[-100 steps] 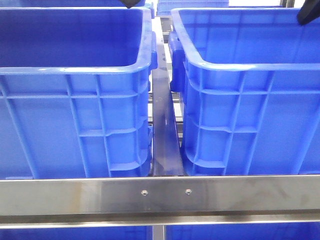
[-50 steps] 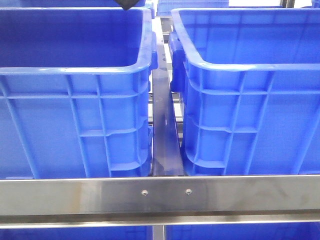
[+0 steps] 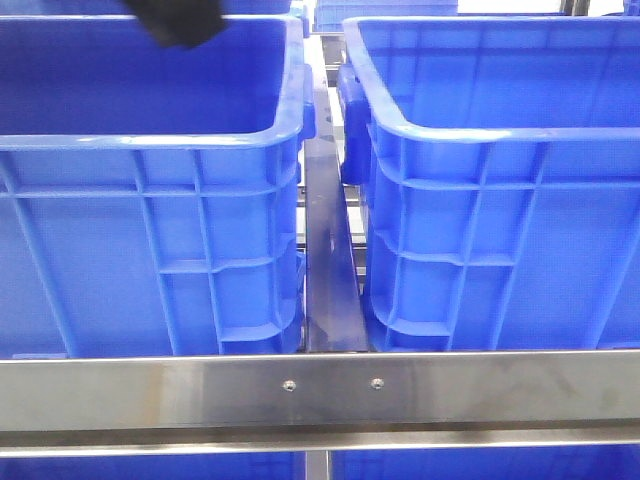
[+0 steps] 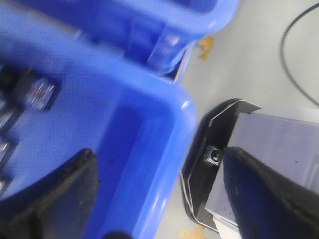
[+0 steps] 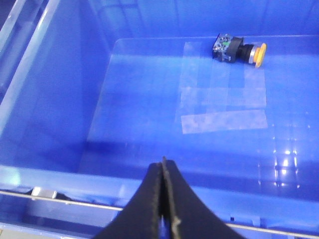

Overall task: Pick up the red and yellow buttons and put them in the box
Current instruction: 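Raise the right gripper and lower the left gripper into the button crate, then grasp a red-capped button with the left gripper and lift it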

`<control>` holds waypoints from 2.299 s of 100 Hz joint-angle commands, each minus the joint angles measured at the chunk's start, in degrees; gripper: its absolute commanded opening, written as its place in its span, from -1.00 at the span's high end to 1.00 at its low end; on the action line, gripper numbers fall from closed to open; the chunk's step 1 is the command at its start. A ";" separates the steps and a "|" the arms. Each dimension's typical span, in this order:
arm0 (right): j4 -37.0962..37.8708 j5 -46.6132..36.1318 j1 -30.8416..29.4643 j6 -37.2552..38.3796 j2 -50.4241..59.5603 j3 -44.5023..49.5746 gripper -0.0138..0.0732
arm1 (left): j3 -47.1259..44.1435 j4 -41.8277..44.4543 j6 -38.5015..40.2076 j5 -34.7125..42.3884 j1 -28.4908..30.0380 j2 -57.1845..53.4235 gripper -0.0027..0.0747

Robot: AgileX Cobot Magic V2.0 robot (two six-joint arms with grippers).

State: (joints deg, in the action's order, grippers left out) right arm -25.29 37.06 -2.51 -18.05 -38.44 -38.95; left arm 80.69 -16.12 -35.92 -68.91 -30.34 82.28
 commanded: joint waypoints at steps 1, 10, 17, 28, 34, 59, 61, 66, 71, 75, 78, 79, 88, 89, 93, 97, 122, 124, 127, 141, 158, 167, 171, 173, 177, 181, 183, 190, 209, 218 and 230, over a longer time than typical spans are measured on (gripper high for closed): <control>-1.10 -2.97 0.02 -0.65 0.84 -0.80 0.83 | -0.51 -0.69 2.11 4.20 3.23 -4.07 -0.34; -1.10 -2.90 0.02 -0.65 0.84 -0.74 0.83 | -2.48 -1.04 5.28 8.03 8.96 -5.87 -0.34; -1.10 -3.05 0.02 -0.65 0.84 -0.75 0.83 | -2.97 -1.04 9.06 9.97 13.18 -6.02 -0.34; -1.10 -3.11 0.02 -0.65 0.84 -0.75 0.83 | -3.50 -0.90 15.61 13.22 18.40 -5.47 -0.34; -1.10 -3.11 0.02 -0.65 0.84 -0.75 0.83 | -3.50 -0.90 17.77 14.41 19.94 -4.56 -0.34; -1.10 -3.11 0.02 -0.65 0.84 -0.75 0.83 | -2.98 -0.79 21.79 18.69 20.95 3.04 -0.35; -1.10 -3.11 0.02 -0.65 0.84 -0.75 0.83 | -2.88 -0.79 22.25 18.69 20.95 3.76 -0.35; -1.10 -3.11 0.02 -0.65 0.84 -0.75 0.83 | -2.64 -0.68 22.82 18.47 20.95 5.31 -0.35; -1.10 -3.11 0.02 -0.65 0.84 -0.75 0.83 | -2.01 -0.04 22.96 18.12 20.95 7.36 -0.35; -1.10 -3.11 0.02 -0.65 0.84 -0.75 0.83 | -1.67 0.06 23.22 18.12 20.95 8.54 -0.35; -1.10 -3.16 0.02 -0.65 0.84 -0.75 0.83 | -1.24 0.06 23.49 18.05 20.95 9.44 -0.35; -1.10 -3.22 0.02 -0.65 0.84 -0.75 0.83 | -1.03 0.06 23.62 18.05 20.95 10.14 -0.35; -1.10 -3.40 0.02 -0.65 0.84 -0.75 0.83 | 0.46 0.21 24.97 18.05 20.95 12.42 -0.35; -1.10 -3.47 0.02 -0.65 0.84 -0.75 0.83 | 0.70 0.21 24.97 18.05 20.95 12.59 -0.35; -1.10 -3.54 0.02 -0.65 0.84 -0.75 0.83 | 1.27 0.21 24.97 18.05 20.95 13.52 -0.35; -1.10 -3.54 0.02 -0.65 0.84 -0.75 0.83 | 1.87 0.21 25.59 17.83 20.95 14.20 -0.35; -1.10 -3.54 0.02 -0.65 0.84 -0.75 0.83 | 2.67 0.07 26.18 18.24 20.95 18.29 -0.35; -1.10 -3.54 0.02 -0.65 0.84 -0.75 0.83 | 2.67 0.07 26.18 18.67 20.95 18.76 -0.35; -1.10 -3.54 0.02 -0.65 0.84 -0.75 0.83 | 2.67 0.07 26.18 18.82 20.95 19.13 -0.35; -1.10 -3.54 0.02 -0.65 0.84 -0.75 0.83 | 2.67 0.07 26.18 20.02 20.95 21.16 -0.35; -1.10 -3.54 0.02 -0.65 0.84 -0.75 0.83 | 2.67 0.07 26.18 22.26 20.95 21.96 -0.34; -1.10 -3.54 0.02 -0.65 0.84 -0.75 0.83 | 2.67 0.07 26.18 22.56 20.95 21.96 -0.27; -1.10 -3.54 0.02 -0.65 0.84 -0.75 0.83 | 2.67 0.07 26.18 22.34 20.95 21.96 -0.15; -1.10 -3.54 0.02 -0.65 0.84 -0.75 0.83 | 2.67 0.07 26.18 22.21 20.95 21.96 -0.10; -1.10 -3.54 0.02 -0.65 0.84 -0.75 0.83 | 2.67 0.07 26.18 21.97 20.95 21.96 0.10; -1.10 -3.54 0.02 -0.65 0.84 -0.75 0.83 | 2.67 0.07 26.18 21.86 20.95 21.96 0.31; -1.10 -3.54 0.02 -0.65 0.84 -0.75 0.83 | 2.67 0.07 26.18 21.77 20.95 21.96 0.41; -1.10 -3.54 0.02 -0.65 0.84 -0.75 0.83 | 2.67 0.07 26.18 21.77 20.95 21.96 0.71; -1.23 -3.53 0.02 -0.65 0.84 -0.75 0.83 | 2.67 0.07 25.45 21.61 20.95 20.33 0.93; -2.10 -3.61 1.03 -0.65 0.63 -0.75 0.83 | 2.67 -1.00 21.72 19.77 20.95 18.00 0.93; -2.81 -3.56 3.08 -0.65 -0.19 -1.22 0.83 | 2.55 -4.48 16.35 16.25 20.95 14.70 0.93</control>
State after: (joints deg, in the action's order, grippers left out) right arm -26.10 37.21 -0.56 -18.17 -37.95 -38.23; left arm 81.69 -16.64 -15.66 -51.56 -9.56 102.35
